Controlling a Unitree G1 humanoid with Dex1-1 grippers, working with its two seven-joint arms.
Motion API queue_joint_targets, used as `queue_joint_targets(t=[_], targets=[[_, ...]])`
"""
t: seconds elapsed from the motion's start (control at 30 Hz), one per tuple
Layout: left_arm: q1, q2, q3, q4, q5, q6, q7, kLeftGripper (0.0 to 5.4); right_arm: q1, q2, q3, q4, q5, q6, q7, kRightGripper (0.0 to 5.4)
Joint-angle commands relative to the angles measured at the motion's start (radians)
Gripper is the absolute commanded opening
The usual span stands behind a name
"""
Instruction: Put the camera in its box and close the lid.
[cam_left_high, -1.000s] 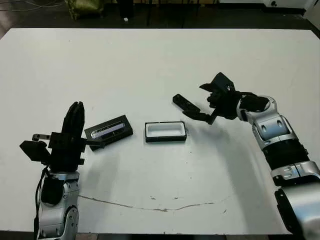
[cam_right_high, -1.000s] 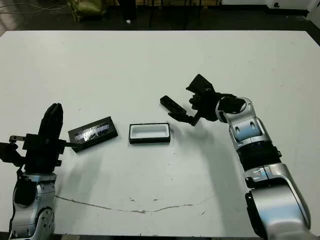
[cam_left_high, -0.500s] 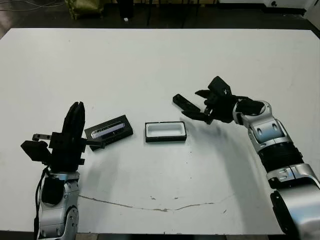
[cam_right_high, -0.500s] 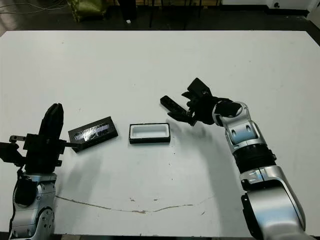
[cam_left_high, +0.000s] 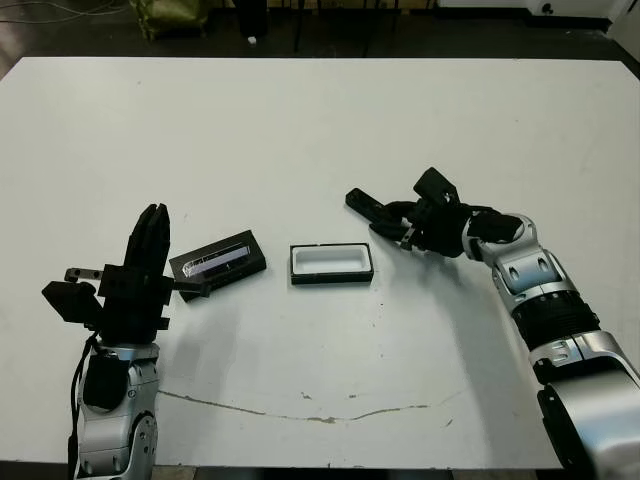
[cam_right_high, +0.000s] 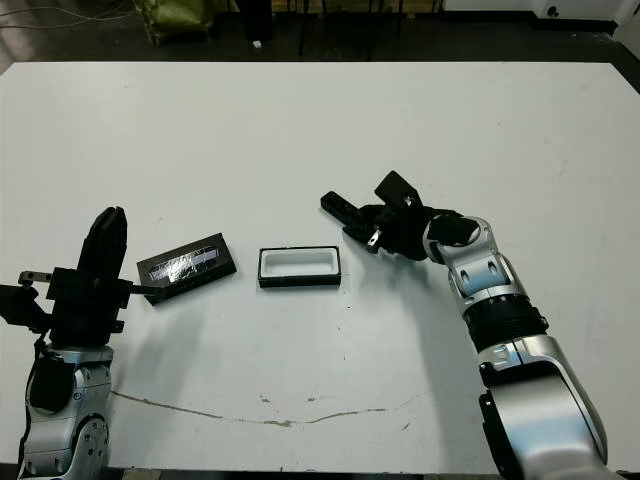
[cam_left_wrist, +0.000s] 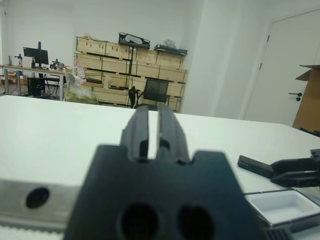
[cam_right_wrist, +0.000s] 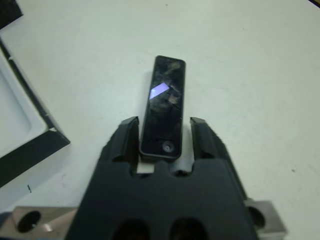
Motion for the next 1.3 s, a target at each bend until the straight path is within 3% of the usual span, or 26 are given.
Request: queue_joint_targets(t=[0.03, 0.3, 0.63, 0.77, 1.03, 1.3], targets=[[0.019, 0.002, 0.0, 0.01, 0.002, 0.009, -0.001, 0.0, 0.048, 0.004, 0.018, 0.05, -0.026, 0.026, -0.007, 1.78], [0.02, -0.002, -0.002, 0.008, -0.001, 0.009, 0.002, 0.0, 0.087, 0.029, -0.026, 0.029, 0.015, 0.043, -0.041, 0.39], [0.019, 0.0, -0.002, 0.007, -0.004, 0.012, -0.001, 0.0, 0.063, -0.003, -0.084, -0.03, 0.081, 0.063, -0.001, 0.33], [0.021, 0.001, -0.002, 0.006, 0.011, 0.01, 0.007, 0.0, 0.034, -0.016, -0.127, -0.073, 0.136, 0.133, 0.03, 0.31], [0.022, 0.0, -0.003, 0.004, -0.007, 0.016, -0.002, 0.0, -0.08, -0.064, -0.16, -0.067, 0.212, 0.169, 0.196, 0.3], [0.022, 0.001, -0.004, 0.003, 0.001, 0.015, 0.001, 0.0, -0.144, -0.082, -0.136, -0.026, 0.199, 0.002, 0.342, 0.3]])
